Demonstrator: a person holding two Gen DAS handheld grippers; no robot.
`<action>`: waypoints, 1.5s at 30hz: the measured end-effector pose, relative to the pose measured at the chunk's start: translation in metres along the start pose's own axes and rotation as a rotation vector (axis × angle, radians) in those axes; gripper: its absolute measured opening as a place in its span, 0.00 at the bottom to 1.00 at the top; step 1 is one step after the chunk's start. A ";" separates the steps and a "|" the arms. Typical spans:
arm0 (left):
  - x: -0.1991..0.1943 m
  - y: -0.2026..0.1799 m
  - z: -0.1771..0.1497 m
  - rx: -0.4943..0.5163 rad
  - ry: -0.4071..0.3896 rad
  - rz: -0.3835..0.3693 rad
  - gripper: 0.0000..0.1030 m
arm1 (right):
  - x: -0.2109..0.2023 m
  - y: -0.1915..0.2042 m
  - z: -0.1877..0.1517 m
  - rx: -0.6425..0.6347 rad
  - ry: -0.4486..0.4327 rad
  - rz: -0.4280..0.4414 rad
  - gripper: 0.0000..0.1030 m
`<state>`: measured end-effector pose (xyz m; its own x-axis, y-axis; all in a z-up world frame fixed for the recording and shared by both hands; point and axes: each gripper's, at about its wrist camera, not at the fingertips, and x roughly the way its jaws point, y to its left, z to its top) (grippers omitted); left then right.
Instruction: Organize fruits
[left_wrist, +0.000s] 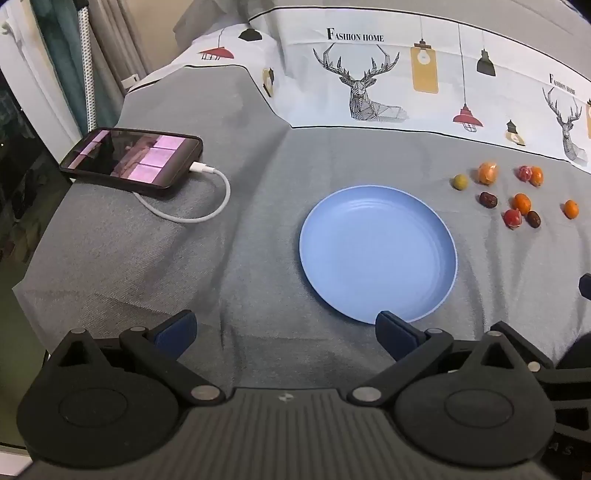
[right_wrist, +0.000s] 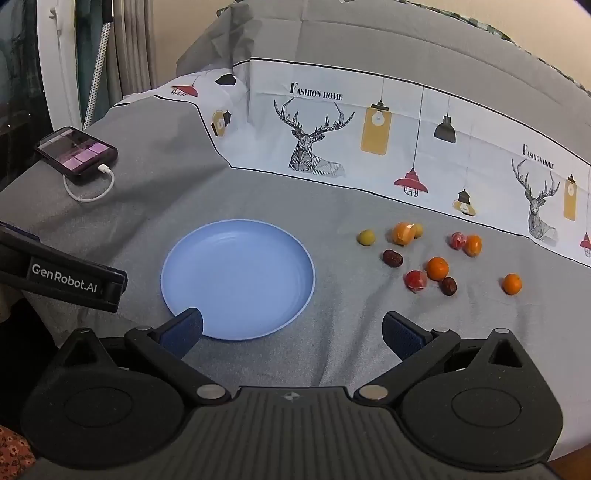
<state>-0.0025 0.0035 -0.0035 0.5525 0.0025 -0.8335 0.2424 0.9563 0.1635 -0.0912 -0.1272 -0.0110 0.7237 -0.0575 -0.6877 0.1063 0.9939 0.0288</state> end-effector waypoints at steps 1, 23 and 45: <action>0.000 0.000 0.000 0.000 0.001 0.001 1.00 | 0.001 0.000 0.000 0.002 0.001 0.001 1.00; 0.003 0.001 -0.001 0.007 0.014 0.005 1.00 | 0.006 0.001 -0.002 0.007 0.016 0.004 1.00; 0.004 -0.001 -0.002 0.015 0.023 0.013 1.00 | 0.006 0.003 -0.001 0.009 0.019 0.011 1.00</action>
<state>-0.0017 0.0033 -0.0078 0.5369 0.0218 -0.8434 0.2477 0.9515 0.1823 -0.0875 -0.1246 -0.0157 0.7116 -0.0450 -0.7012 0.1050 0.9935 0.0428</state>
